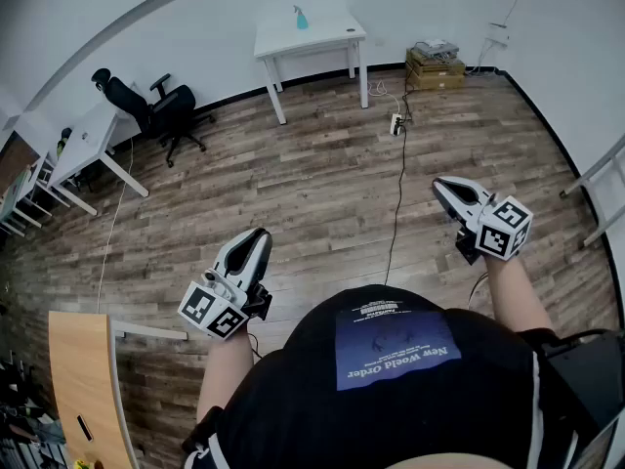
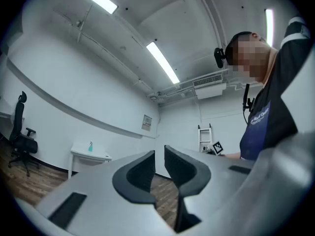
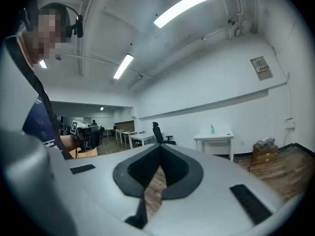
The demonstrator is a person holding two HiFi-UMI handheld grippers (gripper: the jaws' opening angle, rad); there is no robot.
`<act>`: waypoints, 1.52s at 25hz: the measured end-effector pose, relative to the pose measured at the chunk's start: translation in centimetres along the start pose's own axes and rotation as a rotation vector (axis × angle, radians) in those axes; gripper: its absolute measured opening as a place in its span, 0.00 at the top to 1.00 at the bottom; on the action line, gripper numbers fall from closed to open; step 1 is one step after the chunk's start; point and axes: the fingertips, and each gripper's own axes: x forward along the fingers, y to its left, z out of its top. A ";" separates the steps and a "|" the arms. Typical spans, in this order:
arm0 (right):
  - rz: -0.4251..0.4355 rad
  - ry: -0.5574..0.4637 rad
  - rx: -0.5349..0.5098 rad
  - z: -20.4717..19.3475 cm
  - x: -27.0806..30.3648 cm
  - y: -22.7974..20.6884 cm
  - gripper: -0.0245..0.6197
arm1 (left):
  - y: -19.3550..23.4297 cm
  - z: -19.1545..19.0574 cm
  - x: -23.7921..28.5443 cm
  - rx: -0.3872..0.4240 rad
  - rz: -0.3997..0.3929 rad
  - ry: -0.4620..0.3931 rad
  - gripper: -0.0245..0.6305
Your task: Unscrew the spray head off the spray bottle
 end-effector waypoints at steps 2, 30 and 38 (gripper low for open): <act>0.002 0.005 -0.003 0.2 -0.5 0.1 0.97 | -0.5 -0.1 0.3 -0.003 0.000 0.001 0.88; 0.028 0.061 0.045 -2.0 -7.8 -8.5 0.97 | -8.4 -5.4 9.6 -0.055 -0.011 0.049 0.88; 0.010 0.075 0.009 -1.1 -0.4 -8.6 0.97 | 0.0 -4.9 9.2 -0.075 -0.029 0.021 0.88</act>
